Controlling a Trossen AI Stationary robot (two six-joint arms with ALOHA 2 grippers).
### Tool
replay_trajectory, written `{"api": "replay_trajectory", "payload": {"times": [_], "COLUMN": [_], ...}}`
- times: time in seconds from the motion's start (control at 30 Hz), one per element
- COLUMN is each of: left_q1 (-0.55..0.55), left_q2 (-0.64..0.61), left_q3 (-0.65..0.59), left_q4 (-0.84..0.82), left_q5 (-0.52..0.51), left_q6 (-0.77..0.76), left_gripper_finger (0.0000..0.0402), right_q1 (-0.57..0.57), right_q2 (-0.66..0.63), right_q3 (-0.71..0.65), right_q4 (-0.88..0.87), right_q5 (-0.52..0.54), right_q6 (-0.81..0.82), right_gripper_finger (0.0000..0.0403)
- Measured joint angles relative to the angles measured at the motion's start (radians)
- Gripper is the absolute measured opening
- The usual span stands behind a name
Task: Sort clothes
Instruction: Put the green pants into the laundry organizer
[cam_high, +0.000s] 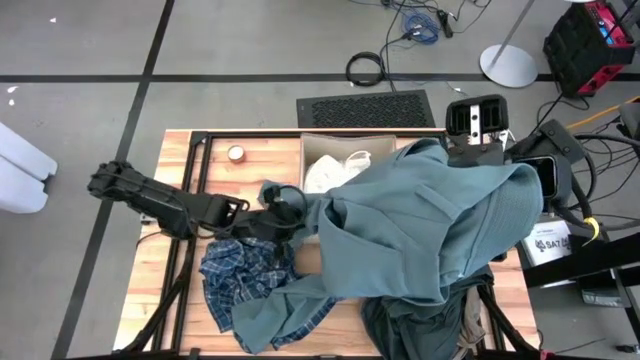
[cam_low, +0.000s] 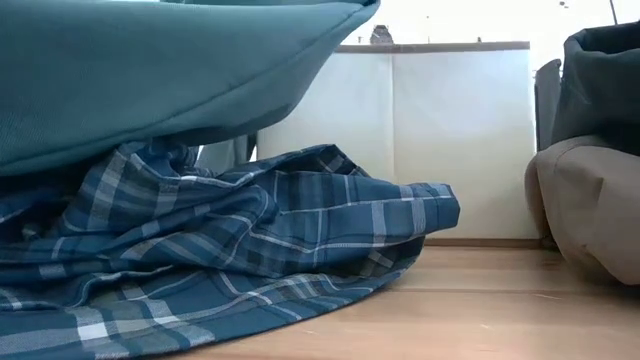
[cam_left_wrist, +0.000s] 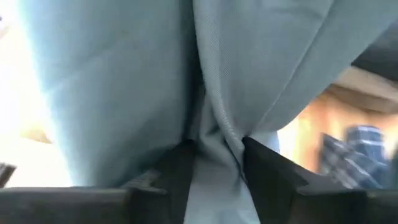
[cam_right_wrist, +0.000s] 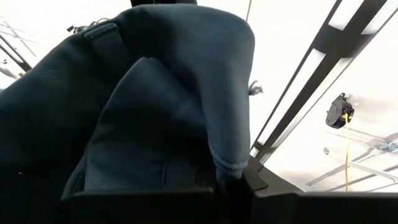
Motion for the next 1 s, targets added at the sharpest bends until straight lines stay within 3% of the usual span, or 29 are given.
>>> {"api": "replay_trajectory", "payload": {"times": [0.1,0.2,0.3,0.7,0.87,1.0], "left_q1": [-0.002,-0.033,-0.071,-0.153,-0.154,-0.160], "left_q2": [-0.006,-0.028,-0.059,-0.245,-0.257,-0.214], "left_q3": [-0.001,-0.002,-0.002,0.057,0.079,0.078], "left_q4": [0.010,0.064,0.110,0.381,0.335,0.177], "left_q5": [-0.008,0.057,0.074,0.078,0.198,0.262], "left_q6": [0.000,0.002,0.001,0.084,0.029,-0.100], "left_gripper_finger": [0.0079,0.0016,0.0016,0.0004,0.0003,0.0002], "right_q1": [0.000,0.000,0.000,0.000,0.000,0.000], "right_q2": [0.000,0.000,0.000,0.000,0.000,-0.006], "right_q3": [0.000,0.000,0.000,0.000,0.000,0.000], "right_q4": [-0.003,-0.004,-0.012,0.085,0.177,0.142], "right_q5": [0.000,0.030,0.071,0.052,0.040,0.042], "right_q6": [-0.001,-0.021,-0.040,-0.077,-0.092,-0.077], "right_gripper_finger": [0.0002,0.0002,0.0002,0.0002,0.0002,0.0002]}}
